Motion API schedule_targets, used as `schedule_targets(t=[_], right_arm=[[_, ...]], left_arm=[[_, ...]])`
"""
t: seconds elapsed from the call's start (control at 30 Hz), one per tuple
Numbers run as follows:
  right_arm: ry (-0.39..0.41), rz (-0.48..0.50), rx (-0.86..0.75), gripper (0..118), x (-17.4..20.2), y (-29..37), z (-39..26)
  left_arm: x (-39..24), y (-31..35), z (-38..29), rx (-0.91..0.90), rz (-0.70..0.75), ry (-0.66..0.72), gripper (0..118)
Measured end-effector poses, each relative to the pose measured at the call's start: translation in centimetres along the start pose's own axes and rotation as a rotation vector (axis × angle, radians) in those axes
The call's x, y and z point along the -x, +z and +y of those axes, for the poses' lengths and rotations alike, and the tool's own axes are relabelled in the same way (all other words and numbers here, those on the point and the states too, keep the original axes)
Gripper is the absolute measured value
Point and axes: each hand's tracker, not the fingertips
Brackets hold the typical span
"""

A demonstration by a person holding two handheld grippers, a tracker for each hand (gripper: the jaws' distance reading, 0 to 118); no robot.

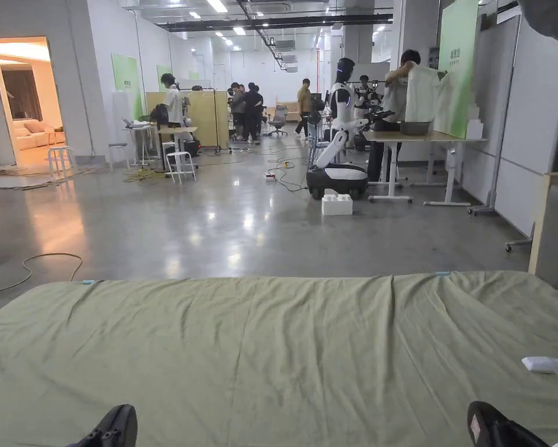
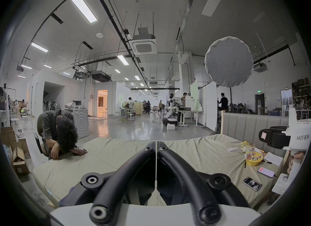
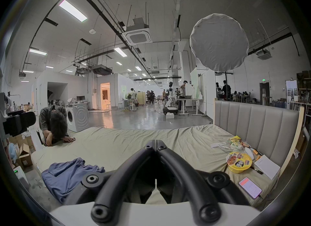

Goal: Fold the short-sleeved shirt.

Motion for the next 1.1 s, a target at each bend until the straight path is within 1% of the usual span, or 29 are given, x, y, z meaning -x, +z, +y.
schedule_targets(t=[0.13, 0.23, 0.27, 0.37, 0.4, 0.43, 0.47, 0.5, 0.53, 0.57, 0.6, 0.63, 0.67, 0.7, 0.73, 0.77, 0.8, 0.83, 0.9, 0.93, 0.97, 1.0, 1.03, 1.07, 1.1], right_arm=[[-0.004, -0.004, -0.005, 0, -0.2, 0.1, 0.1], [0.022, -0.019, -0.017, 0, -0.6, 0.3, 0.7], [0.024, -0.015, -0.026, 0, -0.8, 0.3, 1.1], [-0.005, 0.045, -0.041, 0, -1.7, 0.4, 2.1], [0.004, 0.066, -0.042, 0, -2.0, 0.5, 2.3], [0.053, 0.061, -0.023, 0, -2.0, 0.3, 2.2], [0.148, 0.041, 0.003, 0, -1.7, 0.2, 2.2], [0.358, 0.016, 0.009, 0, -0.9, 0.0, 2.1], [0.63, 0.0, -0.006, 0, 0.3, -0.1, 1.5], [0.81, -0.002, -0.009, 0, 1.2, -0.1, 0.6], [0.976, -0.006, 0.025, 0, 2.0, -0.4, -1.1], [1.136, 0.021, 0.037, 0, 2.6, -0.4, -2.6], [1.31, 0.072, 0.023, 0, 3.2, -0.2, -4.2], [1.488, 0.156, -0.026, 0, 3.5, 0.0, -5.9], [1.599, 0.183, -0.001, 0, 3.9, 0.5, -7.7], [1.688, 0.217, 0.013, 0, 4.0, 0.9, -9.0], [1.746, 0.277, 0.024, 0, 4.0, 1.3, -10.4], [1.774, 0.356, 0.041, 0, 4.0, 1.8, -11.4], [1.779, 0.459, 0.067, 0, 3.9, 2.3, -12.3], [1.789, 0.48, 0.086, 0, 3.9, 2.5, -12.5], [1.801, 0.481, 0.115, 0, 3.8, 2.5, -12.4], [1.782, 0.448, 0.089, 0, 4.0, 2.4, -12.2], [1.701, 0.366, 0.061, 0, 4.1, 2.2, -11.5], [1.564, 0.331, 0.061, 0, 3.9, 2.1, -9.9], [1.403, 0.293, 0.07, 0, 3.9, 1.8, -8.1]], left_arm=[[0.0, 0.0, 0.6, 0.014, -0.007, 0.018, 0], [0.3, 0.0, 1.8, 0.024, -0.015, 0.042, 0], [0.4, -0.2, 2.4, 0.019, -0.013, 0.031, 0], [0.5, -0.8, 3.1, 0.004, -0.033, -0.05, 0], [0.6, -1.1, 3.1, 0.002, -0.065, -0.092, 0], [0.5, -1.3, 2.9, 0.006, -0.09, -0.165, 0], [0.2, -1.5, 2.5, 0.025, -0.096, -0.274, 0], [-0.5, -1.6, 1.8, 0.035, -0.111, -0.355, 0], [-1.2, -1.7, 0.4, 0.055, -0.065, -0.606, 0], [-1.8, -1.8, -0.8, 0.063, -0.043, -0.743, 0], [-2.3, -1.8, -2.4, 0.072, -0.019, -0.902, 0], [-2.7, -1.8, -4.6, 0.089, -0.014, -1.094, 0], [-2.8, -1.6, -6.5, 0.098, -0.037, -1.232, 0], [-3.0, -1.5, -8.3, 0.112, -0.077, -1.336, 1], [-2.7, -0.8, -10.2, 0.139, -0.144, -1.401, 0], [-2.3, -0.3, -11.9, 0.167, -0.196, -1.45, 0], [-2.2, 0.4, -13.4, 0.202, -0.282, -1.489, 1], [-2.1, 1.1, -14.7, 0.239, -0.341, -1.524, 1], [-2.4, 2.3, -16.1, 0.274, -0.424, -1.585, 1], [-2.8, 3.2, -16.6, 0.287, -0.44, -1.601, 0], [-2.9, 3.7, -16.3, 0.279, -0.457, -1.591, 1], [-3.1, 4.0, -15.7, 0.272, -0.459, -1.56, 0], [-3.2, 4.1, -14.6, 0.271, -0.444, -1.494, 0], [-3.3, 4.0, -13.6, 0.266, -0.425, -1.437, 0], [-3.4, 3.3, -11.5, 0.249, -0.36, -1.326, 0]])
